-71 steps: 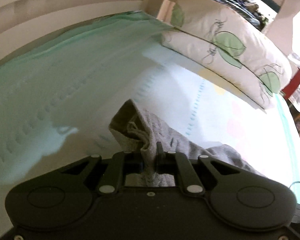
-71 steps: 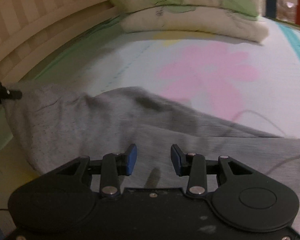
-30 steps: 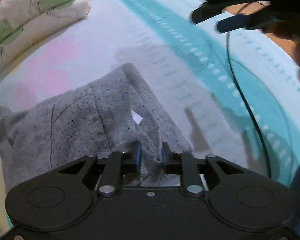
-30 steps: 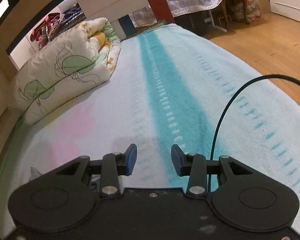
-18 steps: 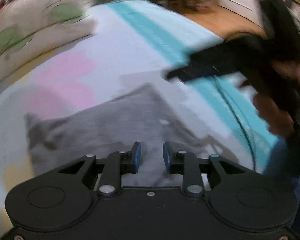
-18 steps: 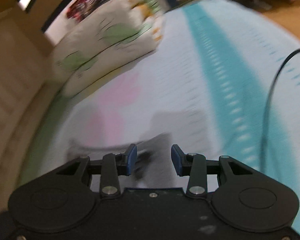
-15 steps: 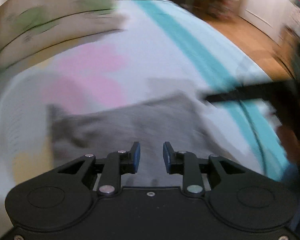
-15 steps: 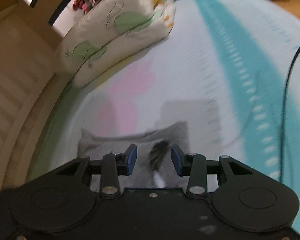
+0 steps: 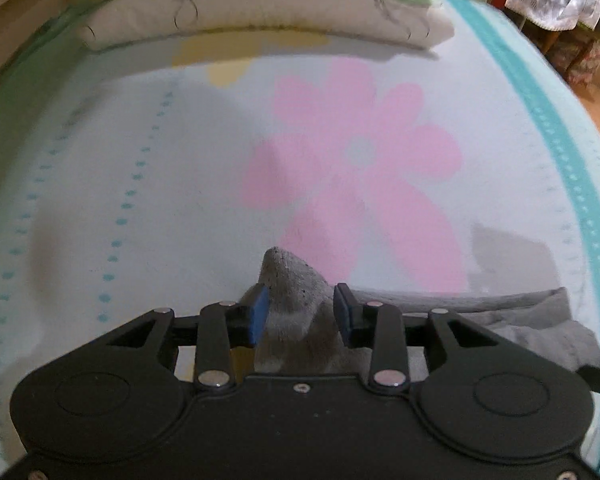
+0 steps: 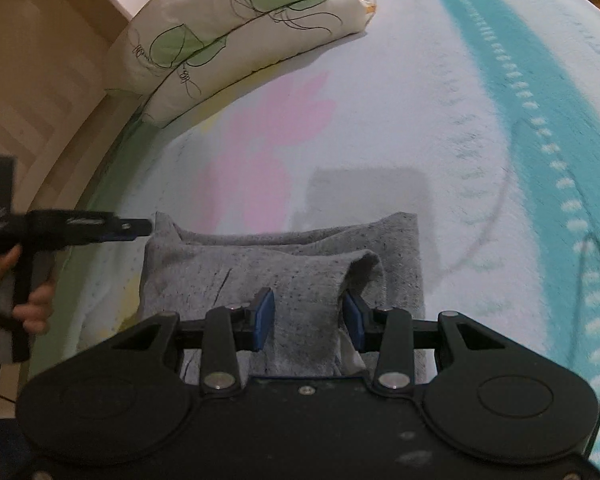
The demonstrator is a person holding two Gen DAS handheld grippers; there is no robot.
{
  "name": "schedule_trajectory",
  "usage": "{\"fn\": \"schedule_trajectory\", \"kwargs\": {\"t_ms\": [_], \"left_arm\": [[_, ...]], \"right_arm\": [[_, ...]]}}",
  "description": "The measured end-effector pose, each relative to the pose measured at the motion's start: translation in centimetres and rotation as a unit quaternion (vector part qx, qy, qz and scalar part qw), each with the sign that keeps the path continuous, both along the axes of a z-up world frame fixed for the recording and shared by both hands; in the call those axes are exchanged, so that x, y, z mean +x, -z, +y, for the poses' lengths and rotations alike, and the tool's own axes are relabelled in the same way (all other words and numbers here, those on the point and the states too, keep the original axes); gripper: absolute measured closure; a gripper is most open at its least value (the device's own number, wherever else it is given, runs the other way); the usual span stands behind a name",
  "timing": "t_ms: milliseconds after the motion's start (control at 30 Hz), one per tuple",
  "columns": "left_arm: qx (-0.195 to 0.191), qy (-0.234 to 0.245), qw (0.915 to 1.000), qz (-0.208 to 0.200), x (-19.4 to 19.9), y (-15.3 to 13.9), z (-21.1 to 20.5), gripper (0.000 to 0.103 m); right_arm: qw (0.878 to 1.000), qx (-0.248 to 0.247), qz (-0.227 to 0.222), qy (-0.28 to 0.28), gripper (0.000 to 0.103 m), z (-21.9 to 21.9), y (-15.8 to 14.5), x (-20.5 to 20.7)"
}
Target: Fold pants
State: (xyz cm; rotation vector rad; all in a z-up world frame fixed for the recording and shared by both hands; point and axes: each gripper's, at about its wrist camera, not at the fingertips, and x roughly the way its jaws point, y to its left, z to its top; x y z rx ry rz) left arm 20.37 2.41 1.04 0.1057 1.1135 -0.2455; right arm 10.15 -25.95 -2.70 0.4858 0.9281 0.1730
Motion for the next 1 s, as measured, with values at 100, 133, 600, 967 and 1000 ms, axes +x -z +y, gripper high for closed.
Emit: {"fn": "schedule_trajectory", "kwargs": {"t_ms": [100, 133, 600, 967, 1000], "left_arm": [[0.018, 0.001, 0.9998, 0.004, 0.6, 1.4, -0.5, 0.056], [0.021, 0.004, 0.9998, 0.006, 0.8, 1.9, -0.6, 0.060], [-0.007, -0.048, 0.9987, -0.012, 2.2, 3.8, 0.7, 0.082], [-0.042, -0.012, 0.9989, -0.018, -7.2, -2.2, 2.0, 0.050], [-0.042, -0.005, 0.9990, -0.016, -8.3, -2.2, 1.9, 0.050]], "right_arm": [[1.000, -0.002, -0.007, -0.005, 0.066, 0.3, 0.2, 0.3], [1.000, -0.005, -0.012, -0.010, 0.070, 0.5, 0.2, 0.2], [0.998, -0.066, -0.020, 0.008, 0.098, 0.3, 1.1, 0.0], [0.989, -0.107, -0.103, 0.001, 0.080, 3.6, -3.4, -4.0], [0.988, -0.108, -0.107, -0.016, 0.080, 4.5, -3.6, -4.3]]}}
